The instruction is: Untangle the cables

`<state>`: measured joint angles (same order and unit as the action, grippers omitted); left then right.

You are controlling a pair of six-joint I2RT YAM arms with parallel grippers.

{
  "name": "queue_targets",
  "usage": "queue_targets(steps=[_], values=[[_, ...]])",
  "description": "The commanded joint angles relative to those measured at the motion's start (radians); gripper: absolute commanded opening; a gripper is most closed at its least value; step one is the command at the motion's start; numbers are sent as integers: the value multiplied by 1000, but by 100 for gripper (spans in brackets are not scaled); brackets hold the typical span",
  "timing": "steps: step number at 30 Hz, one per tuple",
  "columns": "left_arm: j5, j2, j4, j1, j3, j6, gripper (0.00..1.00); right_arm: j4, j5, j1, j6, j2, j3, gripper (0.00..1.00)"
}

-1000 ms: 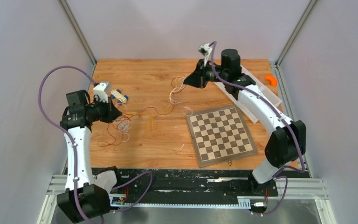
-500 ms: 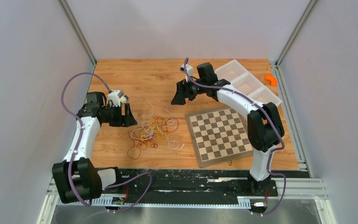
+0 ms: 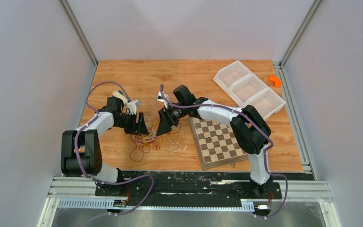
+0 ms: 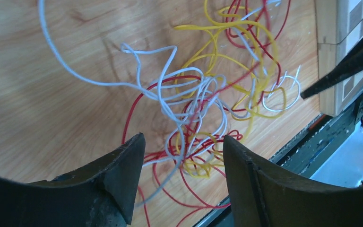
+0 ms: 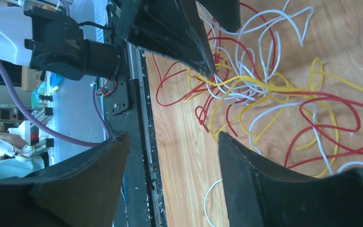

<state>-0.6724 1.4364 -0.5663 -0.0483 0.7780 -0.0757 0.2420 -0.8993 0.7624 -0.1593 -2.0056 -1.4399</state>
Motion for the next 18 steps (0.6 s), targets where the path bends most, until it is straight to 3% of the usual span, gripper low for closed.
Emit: queue_targets(steps=[1, 2, 4, 5, 7, 10, 14, 18], values=[[5, 114, 27, 43, 38, -3, 68, -106, -30, 20, -86, -69, -30, 73], [-10, 154, 18, 44, 44, -2, 63, -106, -25, 25, -94, -87, -39, 75], [-44, 181, -2, 45, 60, -10, 37, -106, 5, 30, -106, -111, -48, 77], [-62, 179, -6, 44, 64, -6, 19, -106, 24, 29, -110, -115, -46, 78], [-144, 132, -2, 44, 59, 14, 2, -105, 63, 31, -110, -104, -36, 81], [-290, -23, 58, 41, 29, 103, 0, -130, 93, 32, -109, -68, -19, 88], [-359, -211, 232, 41, -36, 346, 0, -288, 53, 35, -168, -15, 36, 92], [-405, -273, 342, 39, -61, 499, 0, -370, -4, 61, -184, 3, 58, 83]])
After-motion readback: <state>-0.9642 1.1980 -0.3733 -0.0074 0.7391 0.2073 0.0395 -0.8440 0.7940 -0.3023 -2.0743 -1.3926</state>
